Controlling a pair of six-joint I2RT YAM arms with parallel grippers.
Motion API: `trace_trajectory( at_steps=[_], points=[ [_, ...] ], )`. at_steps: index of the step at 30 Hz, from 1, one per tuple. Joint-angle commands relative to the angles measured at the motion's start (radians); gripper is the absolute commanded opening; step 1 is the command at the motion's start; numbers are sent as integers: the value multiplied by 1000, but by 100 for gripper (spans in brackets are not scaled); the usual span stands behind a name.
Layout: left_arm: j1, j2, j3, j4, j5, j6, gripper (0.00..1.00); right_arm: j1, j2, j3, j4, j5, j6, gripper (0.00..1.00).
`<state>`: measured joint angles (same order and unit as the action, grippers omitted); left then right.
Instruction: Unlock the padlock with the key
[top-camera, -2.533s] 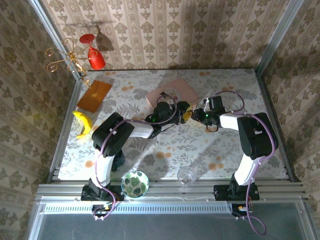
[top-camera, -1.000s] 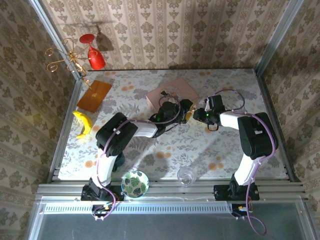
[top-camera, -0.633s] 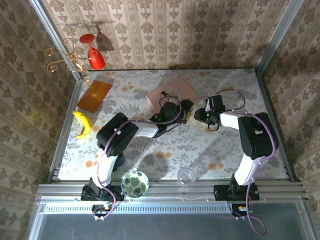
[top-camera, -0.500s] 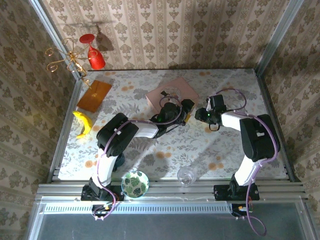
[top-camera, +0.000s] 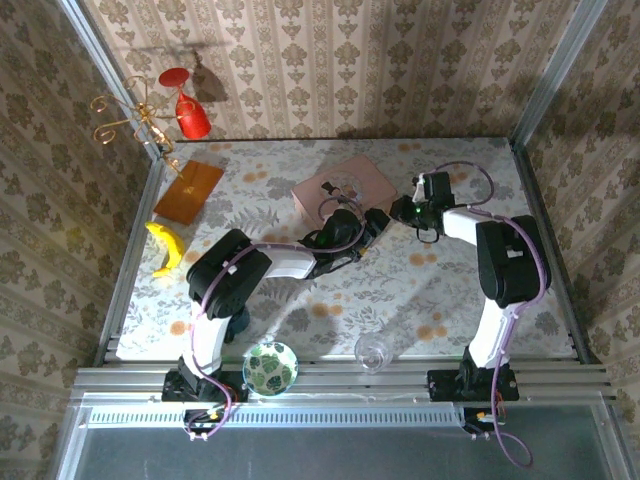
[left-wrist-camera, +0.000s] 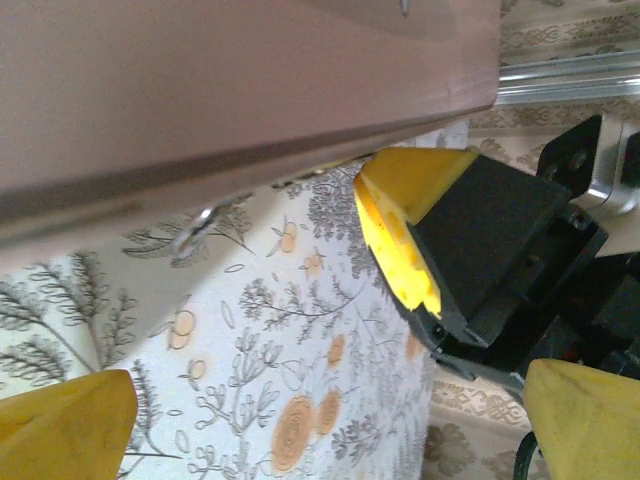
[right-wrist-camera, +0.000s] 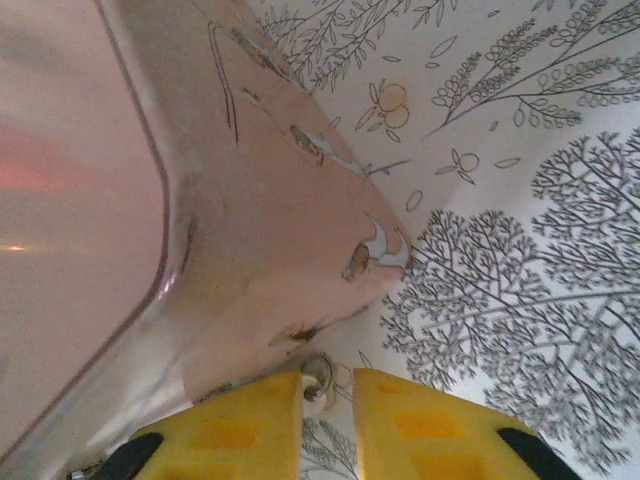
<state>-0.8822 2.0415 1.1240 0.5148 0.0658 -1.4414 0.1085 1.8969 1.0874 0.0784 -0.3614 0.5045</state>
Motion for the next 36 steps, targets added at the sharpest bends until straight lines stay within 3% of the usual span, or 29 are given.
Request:
trace_trajectory(
  at_steps=[1, 9, 15, 28, 36],
  points=[
    [49, 94, -86, -402, -56, -51, 100, 22, 47, 42, 13, -48, 20, 17],
    [78, 76, -28, -454, -96, 78, 100, 59, 145, 99, 48, -95, 71, 16],
    [83, 65, -6, -495, -144, 122, 91, 70, 188, 132, 21, -144, 79, 15],
    [72, 82, 54, -547, -204, 71, 84, 110, 92, 5, -61, -216, 80, 13],
    [66, 106, 65, -571, -216, 32, 78, 110, 37, -101, -16, -284, 120, 14]
  ],
)
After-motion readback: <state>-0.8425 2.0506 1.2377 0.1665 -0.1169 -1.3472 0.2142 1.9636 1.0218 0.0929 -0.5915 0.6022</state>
